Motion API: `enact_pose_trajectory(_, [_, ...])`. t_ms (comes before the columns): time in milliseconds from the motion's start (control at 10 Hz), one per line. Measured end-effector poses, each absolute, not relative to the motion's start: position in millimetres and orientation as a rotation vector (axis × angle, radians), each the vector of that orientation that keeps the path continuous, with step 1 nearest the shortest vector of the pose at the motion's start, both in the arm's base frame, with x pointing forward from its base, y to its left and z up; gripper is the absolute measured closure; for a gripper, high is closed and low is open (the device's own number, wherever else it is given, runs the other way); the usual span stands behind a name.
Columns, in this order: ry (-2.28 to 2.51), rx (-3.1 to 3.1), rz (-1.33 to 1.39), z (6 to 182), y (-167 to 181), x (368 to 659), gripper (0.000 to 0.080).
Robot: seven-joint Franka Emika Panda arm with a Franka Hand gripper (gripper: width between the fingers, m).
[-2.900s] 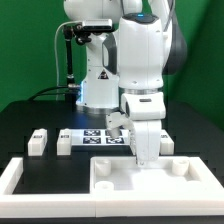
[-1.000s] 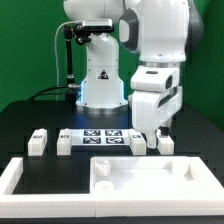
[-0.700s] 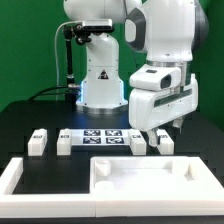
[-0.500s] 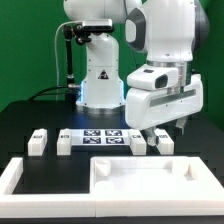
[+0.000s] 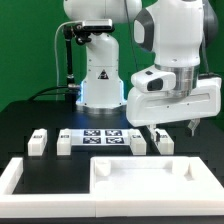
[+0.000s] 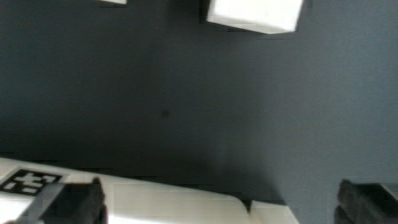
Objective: Assemble desk
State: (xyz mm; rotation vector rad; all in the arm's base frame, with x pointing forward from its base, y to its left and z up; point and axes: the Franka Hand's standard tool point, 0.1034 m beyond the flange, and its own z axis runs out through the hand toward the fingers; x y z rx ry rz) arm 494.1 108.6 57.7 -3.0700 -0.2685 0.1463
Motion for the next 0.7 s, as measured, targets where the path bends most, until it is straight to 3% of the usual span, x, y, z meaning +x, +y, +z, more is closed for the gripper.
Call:
enact_pose_trajectory(200, [-0.129,-3.028,0.330,56.4,107.3,481.9,0.0150])
enact_pose_trajectory(700, [-0.116,-2.903,0.883,55.2,117.8,483.8,0.0150])
